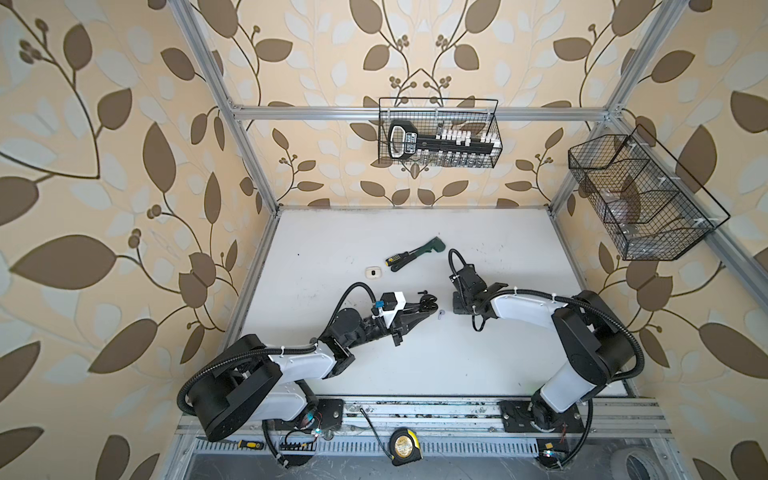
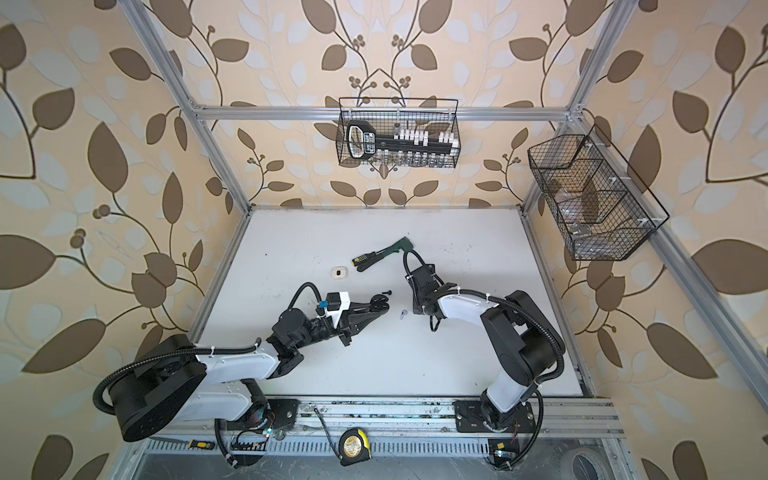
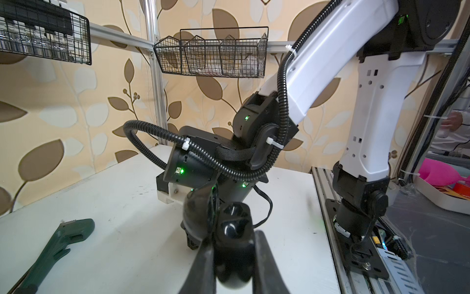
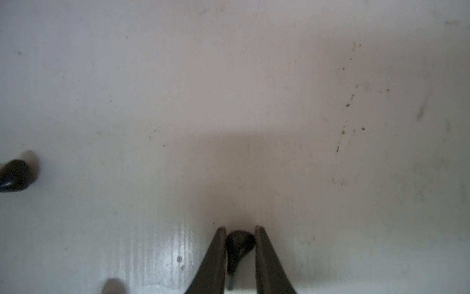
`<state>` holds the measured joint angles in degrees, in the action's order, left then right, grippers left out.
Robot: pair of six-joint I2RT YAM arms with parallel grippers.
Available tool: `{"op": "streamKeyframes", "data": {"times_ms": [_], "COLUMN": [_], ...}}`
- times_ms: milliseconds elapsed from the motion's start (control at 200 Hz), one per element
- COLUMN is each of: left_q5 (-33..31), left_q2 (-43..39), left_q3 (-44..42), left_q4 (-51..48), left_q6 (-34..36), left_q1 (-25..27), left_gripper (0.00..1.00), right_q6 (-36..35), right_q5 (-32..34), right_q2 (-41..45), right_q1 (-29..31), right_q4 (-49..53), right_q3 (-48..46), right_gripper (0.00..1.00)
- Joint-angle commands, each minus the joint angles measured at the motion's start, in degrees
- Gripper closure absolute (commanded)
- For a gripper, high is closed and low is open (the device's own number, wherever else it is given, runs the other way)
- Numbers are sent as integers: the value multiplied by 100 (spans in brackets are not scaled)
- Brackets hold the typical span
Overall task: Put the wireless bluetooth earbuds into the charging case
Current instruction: 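Lift the black earbud with the right gripper toward the black case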
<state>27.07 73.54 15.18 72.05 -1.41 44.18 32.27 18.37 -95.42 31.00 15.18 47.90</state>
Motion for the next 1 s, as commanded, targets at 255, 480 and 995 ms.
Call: {"op": "streamKeyframes", "data": {"times_ms": [255,480,995], "left_q5": [136,-342,-319], "left_q2": [-8,429,621], "left_q3": [106,-35,29], "left_q4": [269,914,954], "left_q6": [65,-172,-290], "left_q1": [-15,-15,-15], "left_gripper": [100,100,100], "right_q6": [63,215,1118], "right_q5": [-1,146,537], "right_q2": [83,567,2875], "right_q1": [-24,88,903], "right_q4": [232,204,864], "right_q3": [-195,-334,-371], "right_gripper": [83,84,82]}}
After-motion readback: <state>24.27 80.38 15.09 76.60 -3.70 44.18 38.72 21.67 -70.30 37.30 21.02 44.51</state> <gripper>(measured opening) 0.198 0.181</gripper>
